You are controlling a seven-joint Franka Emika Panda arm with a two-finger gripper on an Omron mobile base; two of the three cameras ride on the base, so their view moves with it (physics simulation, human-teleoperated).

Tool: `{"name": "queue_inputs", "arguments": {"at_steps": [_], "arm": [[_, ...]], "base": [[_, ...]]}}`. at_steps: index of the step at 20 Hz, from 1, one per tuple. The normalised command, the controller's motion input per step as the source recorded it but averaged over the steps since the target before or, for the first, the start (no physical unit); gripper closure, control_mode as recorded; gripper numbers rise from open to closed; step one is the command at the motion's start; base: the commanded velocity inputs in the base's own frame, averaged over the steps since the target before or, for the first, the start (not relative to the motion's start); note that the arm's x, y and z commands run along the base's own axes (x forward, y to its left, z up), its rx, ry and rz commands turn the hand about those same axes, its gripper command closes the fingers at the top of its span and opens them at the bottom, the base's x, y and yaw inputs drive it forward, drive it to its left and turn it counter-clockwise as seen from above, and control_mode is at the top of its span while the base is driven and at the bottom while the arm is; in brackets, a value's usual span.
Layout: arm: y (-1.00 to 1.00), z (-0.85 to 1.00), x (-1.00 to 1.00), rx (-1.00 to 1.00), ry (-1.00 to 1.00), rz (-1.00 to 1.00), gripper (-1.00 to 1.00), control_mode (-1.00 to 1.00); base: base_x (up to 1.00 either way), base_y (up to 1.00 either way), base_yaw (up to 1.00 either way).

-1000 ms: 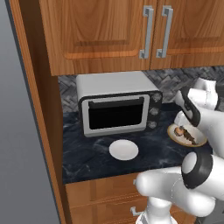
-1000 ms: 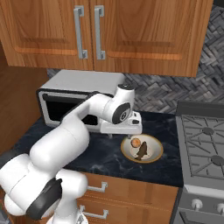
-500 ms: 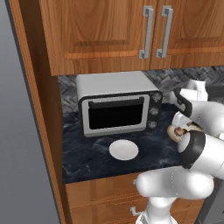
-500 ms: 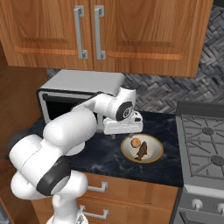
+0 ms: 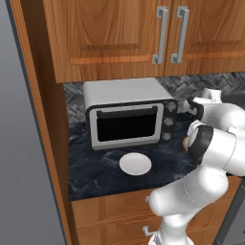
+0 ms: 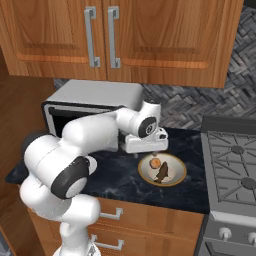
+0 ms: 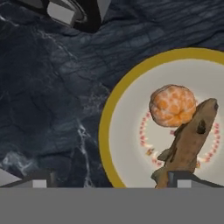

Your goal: Remove the tangerine from the bowl and place it on the small plate. Then place the bowl with only the fish in the microwave, close the door, and press the start button to microwave the fish.

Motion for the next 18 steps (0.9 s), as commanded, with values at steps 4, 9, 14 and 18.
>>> {"name": "queue_inputs", "arguments": {"at_steps": [4,9,14,18], "arm": [[-0.09,-0.34,0.15,0.00,0.00,0.03,-1.00,-1.00],[-0.10,-0.26,0.23,0.00,0.00,0.04,-1.00,-1.00],[-0.17,-0.25,0.30,0.00,0.00,0.03,-1.00,-1.00],[-0.24,-0.35,0.23,-0.01,0.00,0.04,-1.00,-1.00]], "base": [[0.00,0.00,0.00],[0.00,0.00,0.00],[0.00,0.00,0.00],[0.00,0.00,0.00]]}}
